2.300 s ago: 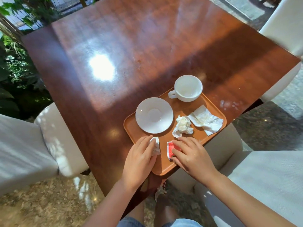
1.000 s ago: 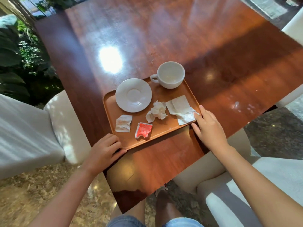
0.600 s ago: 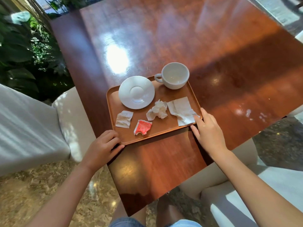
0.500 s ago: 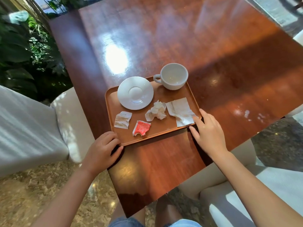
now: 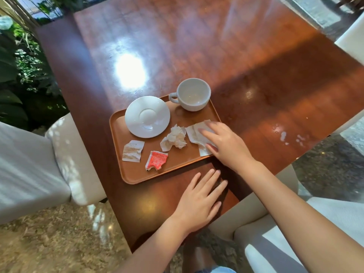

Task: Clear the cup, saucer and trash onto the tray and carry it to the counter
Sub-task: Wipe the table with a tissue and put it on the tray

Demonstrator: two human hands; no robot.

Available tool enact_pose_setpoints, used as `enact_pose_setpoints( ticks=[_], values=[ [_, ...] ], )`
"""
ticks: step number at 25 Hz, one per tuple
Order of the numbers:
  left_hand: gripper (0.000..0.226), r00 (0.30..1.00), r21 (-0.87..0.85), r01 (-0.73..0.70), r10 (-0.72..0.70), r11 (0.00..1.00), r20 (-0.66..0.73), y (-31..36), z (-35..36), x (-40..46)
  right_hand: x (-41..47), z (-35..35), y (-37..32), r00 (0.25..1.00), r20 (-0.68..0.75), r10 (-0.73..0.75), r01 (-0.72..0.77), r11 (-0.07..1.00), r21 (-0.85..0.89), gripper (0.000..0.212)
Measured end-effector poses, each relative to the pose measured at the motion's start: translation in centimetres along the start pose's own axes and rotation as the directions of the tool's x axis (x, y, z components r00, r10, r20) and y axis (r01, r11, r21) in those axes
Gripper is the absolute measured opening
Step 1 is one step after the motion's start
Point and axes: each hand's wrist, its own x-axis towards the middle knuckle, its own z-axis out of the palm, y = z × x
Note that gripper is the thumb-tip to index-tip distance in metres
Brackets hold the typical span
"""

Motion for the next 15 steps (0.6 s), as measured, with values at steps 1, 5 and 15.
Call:
enact_pose_setpoints(
  ticks=[1, 5, 15],
  values=[
    [0.053, 1.000, 0.021, 0.006, -0.006, 1.000, 0.030, -0.1, 0.2, 0.4, 0.6, 0.1, -0.1, 0.998, 0.070, -0.007, 0.007, 1.000, 0.010, 0.044],
    [0.054, 0.996, 0.030, 0.028, -0.030, 0.999, 0.081, -0.1, 0.2, 0.8, 1.4, 0.7, 0.1, 0.974, 0.227, 0.023, -0.030, 0.999, 0.023, 0.041],
    [0.056, 0.991, 0.031, 0.055, -0.059, 0.998, 0.117, 0.5, 0.2, 1.9, -1.1, 0.7, 0.7, 0.967, -0.167, 0.192, -0.127, 0.932, 0.339, 0.025]
  ],
)
